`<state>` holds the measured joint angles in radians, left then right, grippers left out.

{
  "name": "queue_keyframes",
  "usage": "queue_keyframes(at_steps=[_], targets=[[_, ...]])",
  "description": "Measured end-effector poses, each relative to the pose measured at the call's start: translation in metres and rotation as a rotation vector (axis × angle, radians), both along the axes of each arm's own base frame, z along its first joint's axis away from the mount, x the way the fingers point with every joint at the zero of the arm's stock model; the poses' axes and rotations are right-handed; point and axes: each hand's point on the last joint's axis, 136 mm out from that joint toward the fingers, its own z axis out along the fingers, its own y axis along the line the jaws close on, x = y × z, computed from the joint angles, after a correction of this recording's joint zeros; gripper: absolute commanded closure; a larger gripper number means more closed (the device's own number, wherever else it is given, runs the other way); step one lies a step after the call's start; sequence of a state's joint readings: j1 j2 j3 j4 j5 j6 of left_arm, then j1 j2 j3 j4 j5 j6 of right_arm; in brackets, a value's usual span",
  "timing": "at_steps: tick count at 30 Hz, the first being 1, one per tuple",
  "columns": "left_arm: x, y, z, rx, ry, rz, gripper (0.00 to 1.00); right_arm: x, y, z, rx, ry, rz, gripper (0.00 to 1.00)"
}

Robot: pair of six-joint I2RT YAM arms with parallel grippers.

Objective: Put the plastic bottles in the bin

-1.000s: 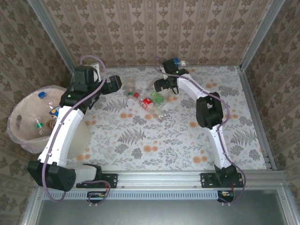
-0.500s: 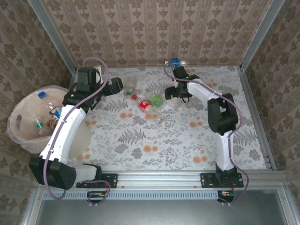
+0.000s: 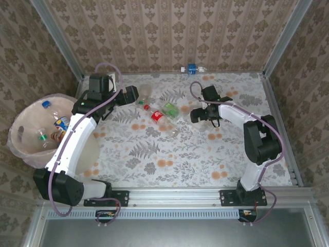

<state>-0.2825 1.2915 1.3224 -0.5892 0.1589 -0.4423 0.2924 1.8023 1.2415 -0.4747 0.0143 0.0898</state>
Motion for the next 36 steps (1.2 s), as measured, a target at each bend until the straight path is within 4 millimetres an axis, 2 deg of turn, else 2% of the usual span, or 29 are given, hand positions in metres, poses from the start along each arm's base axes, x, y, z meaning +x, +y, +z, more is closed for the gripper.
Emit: queue_keyframes(at_steps=[9, 18, 29, 36], targets=[[0.000, 0.000, 0.000, 0.001, 0.001, 0.001, 0.00, 0.004, 0.011, 0.007, -0.042, -0.020, 0.306, 0.00], [-0.001, 0.004, -0.002, 0.015, 0.000, 0.019, 0.00, 0.001, 0.026, 0.014, 0.030, 0.022, 0.440, 0.00], [-0.002, 0.005, -0.004, 0.020, 0.009, 0.022, 0.00, -0.007, 0.015, -0.028, -0.067, 0.132, 0.464, 0.00], [-0.002, 0.005, -0.004, 0.020, 0.009, 0.022, 0.00, -0.010, 0.017, -0.039, -0.124, 0.129, 0.494, 0.00]])
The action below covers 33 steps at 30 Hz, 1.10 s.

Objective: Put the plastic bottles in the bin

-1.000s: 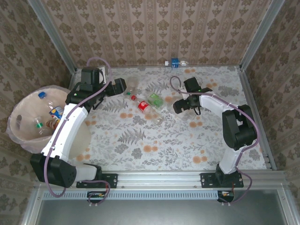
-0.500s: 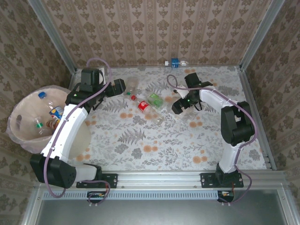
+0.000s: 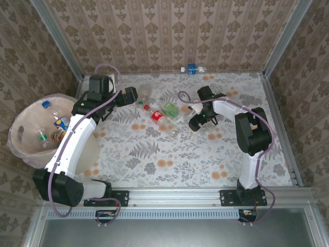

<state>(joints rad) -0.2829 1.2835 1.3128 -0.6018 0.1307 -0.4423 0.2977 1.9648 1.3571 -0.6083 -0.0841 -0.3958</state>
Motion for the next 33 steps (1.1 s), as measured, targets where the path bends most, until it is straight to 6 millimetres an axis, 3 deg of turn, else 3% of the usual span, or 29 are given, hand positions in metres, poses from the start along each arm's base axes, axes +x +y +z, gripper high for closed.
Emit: queue_keyframes(at_steps=[4, 8, 11, 15, 18, 22, 27, 33], targets=[[0.000, 0.000, 0.000, 0.000, 0.000, 0.000, 0.00, -0.008, -0.003, -0.012, -0.018, -0.008, 0.010, 0.01], [0.000, -0.001, 0.000, -0.003, 0.000, -0.003, 0.00, -0.010, -0.007, -0.007, -0.028, -0.048, 0.015, 0.17], [0.000, -0.004, -0.001, -0.016, 0.001, -0.019, 0.00, -0.012, -0.007, -0.003, -0.019, -0.070, 0.011, 0.22], [-0.002, -0.015, -0.006, -0.048, 0.001, -0.062, 0.00, -0.010, -0.003, 0.016, 0.014, -0.128, 0.008, 0.23], [-0.004, -0.026, -0.007, -0.081, -0.001, -0.105, 0.00, -0.002, 0.004, 0.044, 0.064, -0.206, 0.002, 0.23], [-0.009, -0.049, -0.003, -0.139, -0.023, -0.198, 0.00, 0.003, 0.018, 0.082, 0.138, -0.307, 0.009, 0.23], [-0.020, -0.097, 0.000, -0.223, -0.040, -0.354, 0.00, -0.003, 0.049, 0.113, 0.251, -0.381, 0.054, 0.23], [-0.026, -0.154, -0.034, -0.267, 0.053, -0.480, 0.00, -0.012, 0.091, 0.138, 0.405, -0.420, 0.105, 0.23]])
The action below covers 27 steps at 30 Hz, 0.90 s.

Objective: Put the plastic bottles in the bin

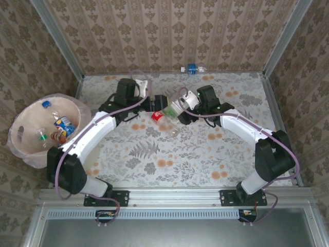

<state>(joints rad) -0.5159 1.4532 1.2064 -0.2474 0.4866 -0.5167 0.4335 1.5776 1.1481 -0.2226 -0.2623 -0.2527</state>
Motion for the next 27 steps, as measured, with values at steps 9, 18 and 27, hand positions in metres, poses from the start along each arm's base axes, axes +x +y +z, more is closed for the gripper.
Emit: queue_keyframes(at_steps=[9, 18, 27], targets=[[0.009, -0.028, -0.013, -0.072, 0.046, -0.008, 0.09, -0.007, 0.036, 0.025, 0.142, -0.028, 0.068, 0.22], [0.007, -0.032, -0.010, -0.081, 0.040, -0.027, 0.40, -0.013, 0.043, 0.026, 0.168, -0.007, 0.089, 0.16], [0.008, -0.022, -0.010, -0.055, 0.037, 0.003, 0.44, -0.019, 0.048, 0.036, 0.202, -0.011, 0.126, 0.00]])
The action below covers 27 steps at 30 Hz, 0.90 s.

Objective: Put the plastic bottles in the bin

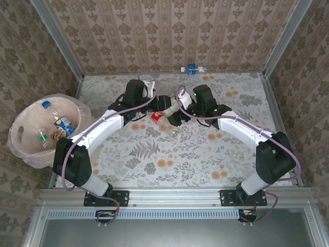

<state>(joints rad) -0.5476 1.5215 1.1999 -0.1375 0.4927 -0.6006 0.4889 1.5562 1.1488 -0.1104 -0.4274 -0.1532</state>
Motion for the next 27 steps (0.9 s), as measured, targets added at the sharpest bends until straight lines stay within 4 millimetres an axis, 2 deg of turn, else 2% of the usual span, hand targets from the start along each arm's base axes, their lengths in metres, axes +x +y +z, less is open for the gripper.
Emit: queue_keyframes(at_steps=[4, 6, 11, 18, 22, 27], targets=[[0.002, 0.025, 0.012, 0.042, -0.033, 0.063, 0.44, -0.006, -0.003, 0.024, 0.026, -0.055, 0.007, 0.00], [0.001, 0.044, 0.027, 0.052, -0.069, 0.109, 0.44, -0.012, -0.006, 0.035, 0.037, -0.089, 0.004, 0.00], [-0.006, 0.106, 0.078, 0.074, -0.179, 0.264, 0.43, -0.021, -0.025, 0.065, 0.064, -0.208, -0.062, 0.00], [-0.027, 0.173, 0.129, 0.156, -0.282, 0.442, 0.42, -0.025, -0.055, 0.104, 0.093, -0.351, -0.212, 0.00], [-0.042, 0.213, 0.161, 0.234, -0.361, 0.572, 0.42, -0.025, -0.069, 0.115, 0.108, -0.400, -0.286, 0.00], [-0.061, 0.264, 0.202, 0.336, -0.463, 0.779, 0.39, -0.021, -0.075, 0.111, 0.099, -0.409, -0.329, 0.00]])
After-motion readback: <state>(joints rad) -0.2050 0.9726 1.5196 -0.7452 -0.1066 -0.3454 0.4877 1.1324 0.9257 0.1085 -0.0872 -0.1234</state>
